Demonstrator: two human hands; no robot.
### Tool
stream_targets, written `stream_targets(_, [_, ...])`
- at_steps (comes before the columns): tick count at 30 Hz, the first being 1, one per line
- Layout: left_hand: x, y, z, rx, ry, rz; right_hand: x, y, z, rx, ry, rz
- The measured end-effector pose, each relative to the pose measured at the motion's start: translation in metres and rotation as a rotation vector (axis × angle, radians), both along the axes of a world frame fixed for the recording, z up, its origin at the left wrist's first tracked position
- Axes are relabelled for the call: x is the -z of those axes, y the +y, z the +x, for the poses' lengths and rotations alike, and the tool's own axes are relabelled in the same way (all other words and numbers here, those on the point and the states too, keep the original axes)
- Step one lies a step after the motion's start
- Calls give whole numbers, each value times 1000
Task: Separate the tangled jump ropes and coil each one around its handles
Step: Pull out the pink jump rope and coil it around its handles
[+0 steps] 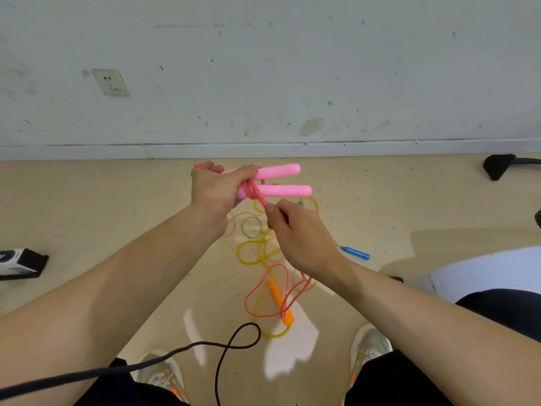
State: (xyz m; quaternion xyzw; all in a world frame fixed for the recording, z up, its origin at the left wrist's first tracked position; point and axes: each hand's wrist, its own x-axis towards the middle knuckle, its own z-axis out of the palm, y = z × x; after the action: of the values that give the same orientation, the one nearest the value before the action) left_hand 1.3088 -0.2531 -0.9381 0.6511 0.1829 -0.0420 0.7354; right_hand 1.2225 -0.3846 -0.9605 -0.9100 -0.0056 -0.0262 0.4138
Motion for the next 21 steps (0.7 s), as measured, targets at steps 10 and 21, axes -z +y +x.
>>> stream_targets(10, [-19, 26, -6, 586, 16, -81, -10, -41, 26, -153, 250, -38])
stream_targets(21, [-19, 34, -10, 762, -236, 322, -19, -61, 36, -361, 254, -11])
